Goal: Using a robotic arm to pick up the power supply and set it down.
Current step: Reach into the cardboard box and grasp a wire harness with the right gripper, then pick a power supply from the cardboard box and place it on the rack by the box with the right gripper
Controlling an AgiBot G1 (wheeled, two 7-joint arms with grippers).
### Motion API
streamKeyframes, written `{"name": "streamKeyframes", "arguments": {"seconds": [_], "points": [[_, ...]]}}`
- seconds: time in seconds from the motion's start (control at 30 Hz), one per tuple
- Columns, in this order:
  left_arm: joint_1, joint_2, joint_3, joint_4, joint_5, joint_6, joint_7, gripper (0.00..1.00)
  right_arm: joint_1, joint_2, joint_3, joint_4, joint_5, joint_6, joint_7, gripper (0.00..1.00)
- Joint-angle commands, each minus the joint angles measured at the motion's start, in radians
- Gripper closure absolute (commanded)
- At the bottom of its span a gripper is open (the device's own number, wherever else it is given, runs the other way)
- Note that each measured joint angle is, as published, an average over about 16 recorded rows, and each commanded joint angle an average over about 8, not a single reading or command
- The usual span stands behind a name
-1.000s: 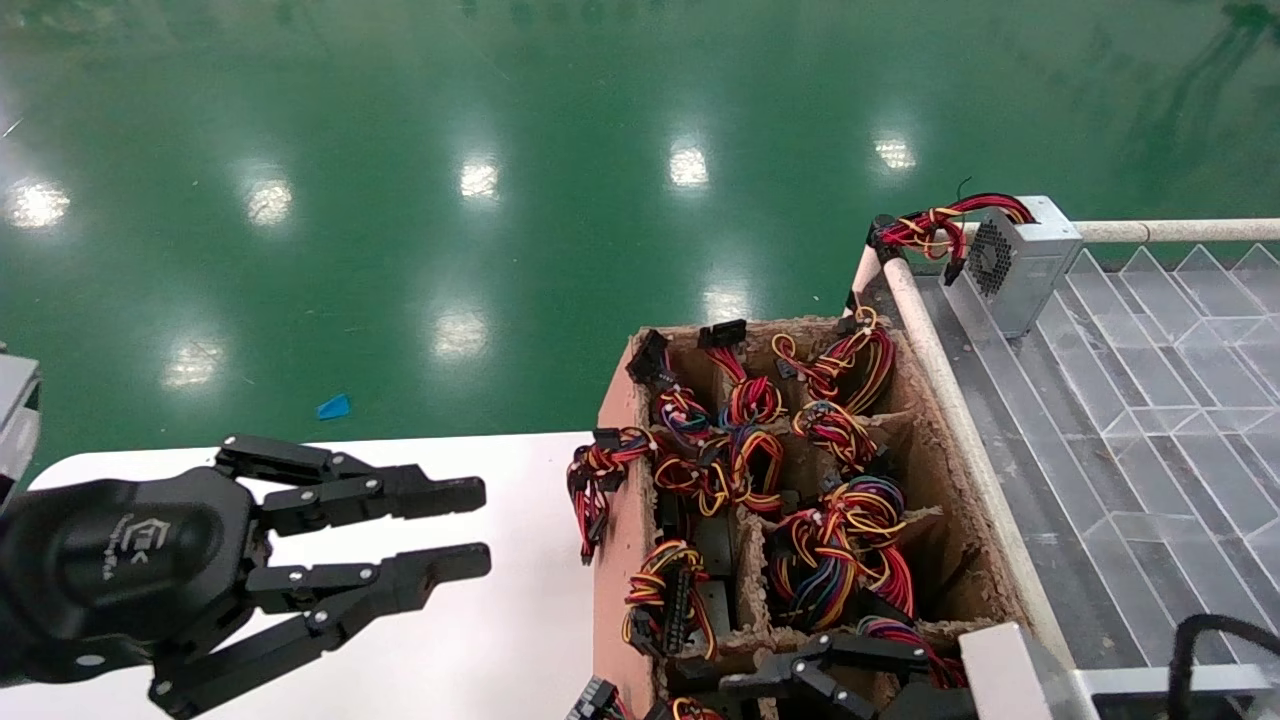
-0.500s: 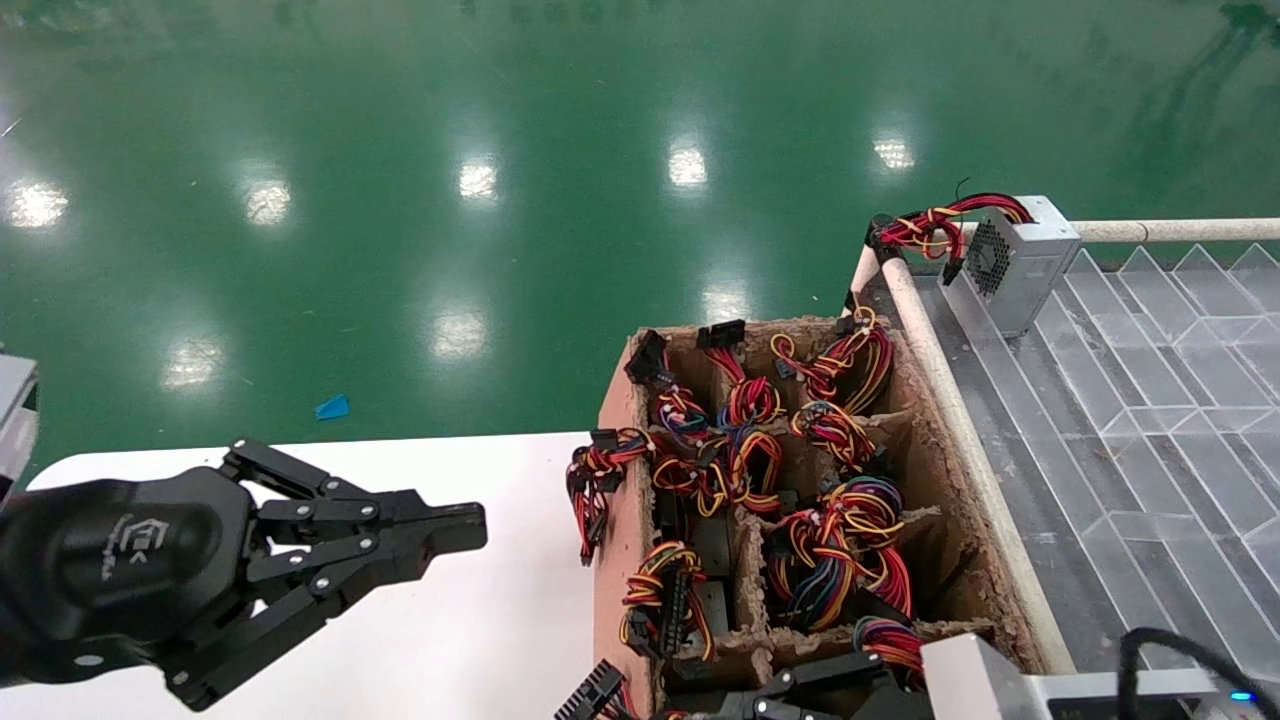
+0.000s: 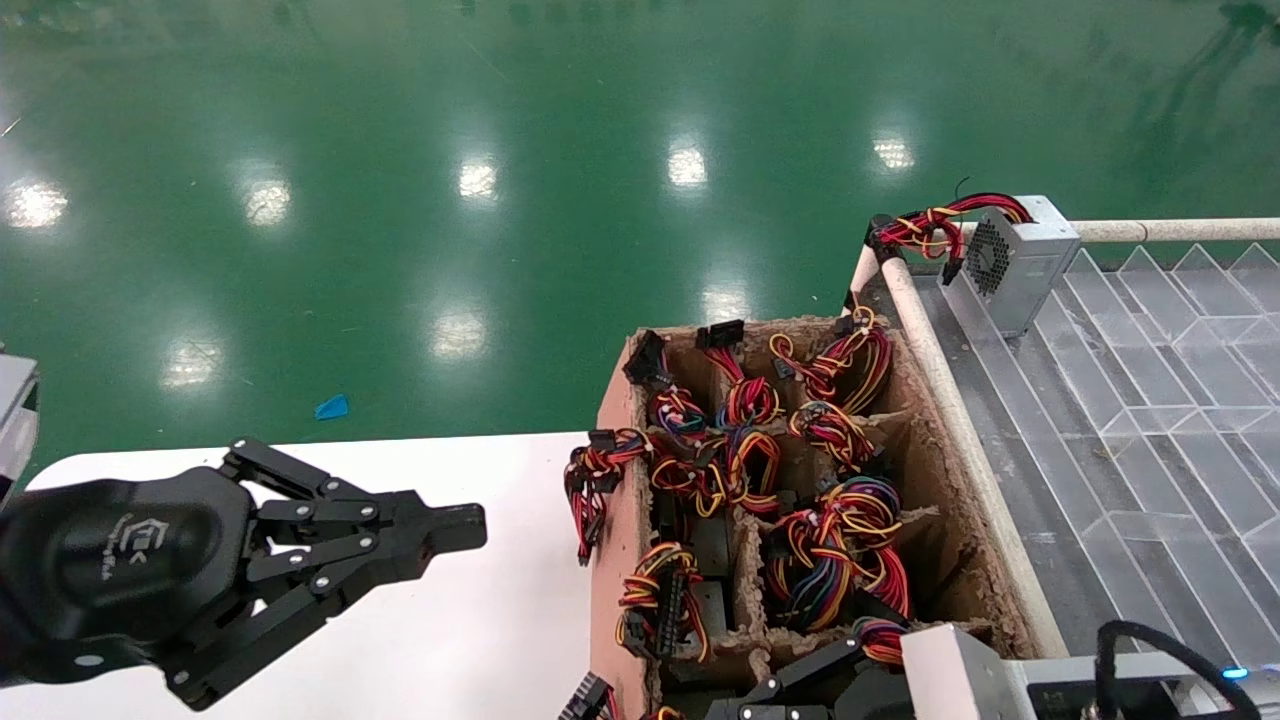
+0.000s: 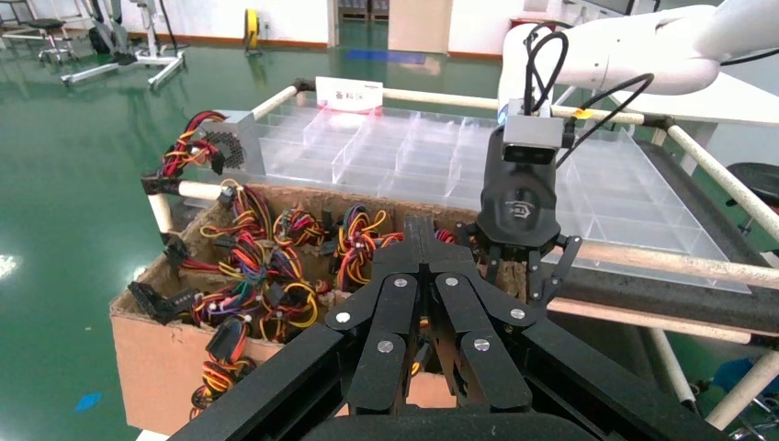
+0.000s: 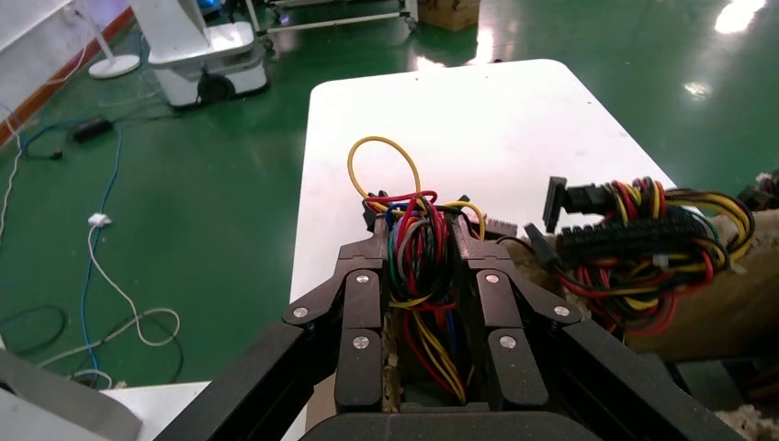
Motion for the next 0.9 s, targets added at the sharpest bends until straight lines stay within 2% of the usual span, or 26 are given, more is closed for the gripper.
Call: {"name": "streamKeyframes", "arguments": {"seconds": [0.03,0.3,0.5,0.73,0.9], "points": [[0.000,0.000,0.000,0.000,0.000,0.000,0.000,1.00,0.007,0.002,-0.004,0.014,-0.014,-0.002,-0.002,1.00],[0.000,0.000,0.000,0.000,0.000,0.000,0.000,1.00,0.116,0.053,0.011,0.159,-0.067,-0.006,0.013,1.00],[0.000,0.000,0.000,0.000,0.000,0.000,0.000,1.00,0.264,0.088,0.009,0.177,-0.068,-0.046,-0.054,1.00],[0.000,0.000,0.000,0.000,0.000,0.000,0.000,1.00,0.521,0.150,-0.099,0.185,0.010,-0.073,-0.205,1.00],[0.000,0.000,0.000,0.000,0.000,0.000,0.000,1.00,0.744,0.182,-0.217,0.186,0.063,-0.076,-0.245,1.00]]}}
